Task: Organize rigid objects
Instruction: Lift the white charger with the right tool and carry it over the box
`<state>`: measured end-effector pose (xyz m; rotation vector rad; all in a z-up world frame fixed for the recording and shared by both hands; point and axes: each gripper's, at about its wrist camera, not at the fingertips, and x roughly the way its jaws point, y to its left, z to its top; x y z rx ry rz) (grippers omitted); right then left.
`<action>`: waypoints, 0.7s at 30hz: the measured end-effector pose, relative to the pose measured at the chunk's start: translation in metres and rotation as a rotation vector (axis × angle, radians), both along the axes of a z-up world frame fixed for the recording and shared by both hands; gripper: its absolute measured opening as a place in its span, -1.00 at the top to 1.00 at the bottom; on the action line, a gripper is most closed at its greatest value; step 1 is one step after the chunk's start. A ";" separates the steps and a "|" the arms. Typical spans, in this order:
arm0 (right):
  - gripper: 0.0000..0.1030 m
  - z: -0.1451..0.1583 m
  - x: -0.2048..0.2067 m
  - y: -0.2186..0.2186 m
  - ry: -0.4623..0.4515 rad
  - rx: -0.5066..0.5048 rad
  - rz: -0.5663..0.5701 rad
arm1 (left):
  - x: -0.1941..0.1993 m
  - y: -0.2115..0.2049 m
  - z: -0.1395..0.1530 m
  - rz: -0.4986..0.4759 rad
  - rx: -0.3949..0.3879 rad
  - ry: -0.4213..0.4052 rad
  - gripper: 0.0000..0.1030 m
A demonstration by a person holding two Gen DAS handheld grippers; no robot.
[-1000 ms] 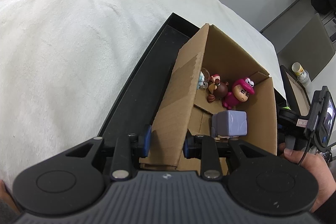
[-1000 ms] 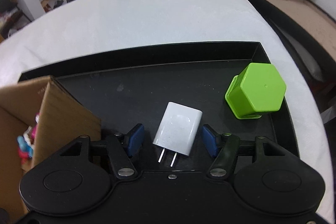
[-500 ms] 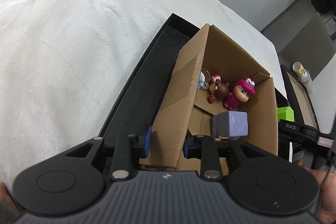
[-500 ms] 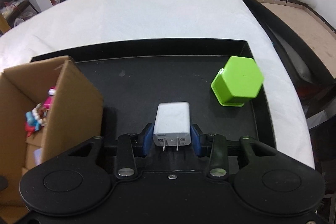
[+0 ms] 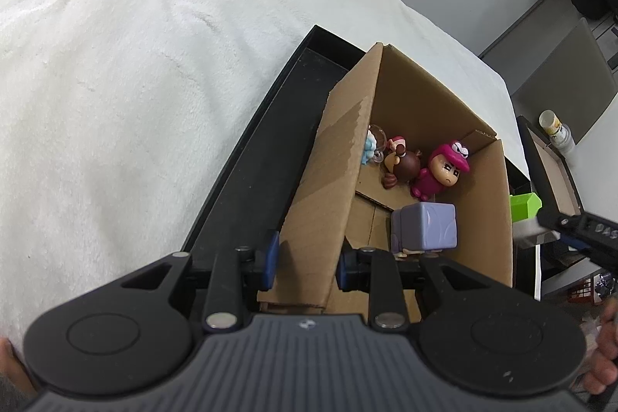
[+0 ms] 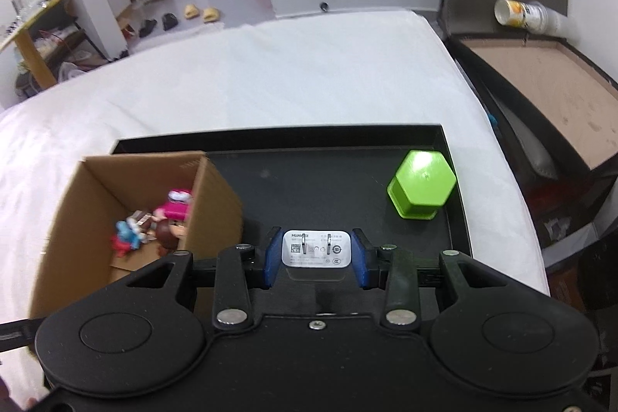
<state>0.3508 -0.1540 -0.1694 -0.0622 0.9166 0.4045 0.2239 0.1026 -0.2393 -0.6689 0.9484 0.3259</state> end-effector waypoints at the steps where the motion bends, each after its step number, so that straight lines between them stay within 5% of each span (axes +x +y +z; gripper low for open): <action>1: 0.30 0.003 -0.002 0.001 -0.006 0.005 0.006 | 0.000 0.000 0.000 0.000 0.001 0.000 0.47; 21: 0.29 0.047 -0.020 0.033 -0.076 0.097 0.137 | 0.000 0.001 0.001 0.000 -0.003 -0.002 0.47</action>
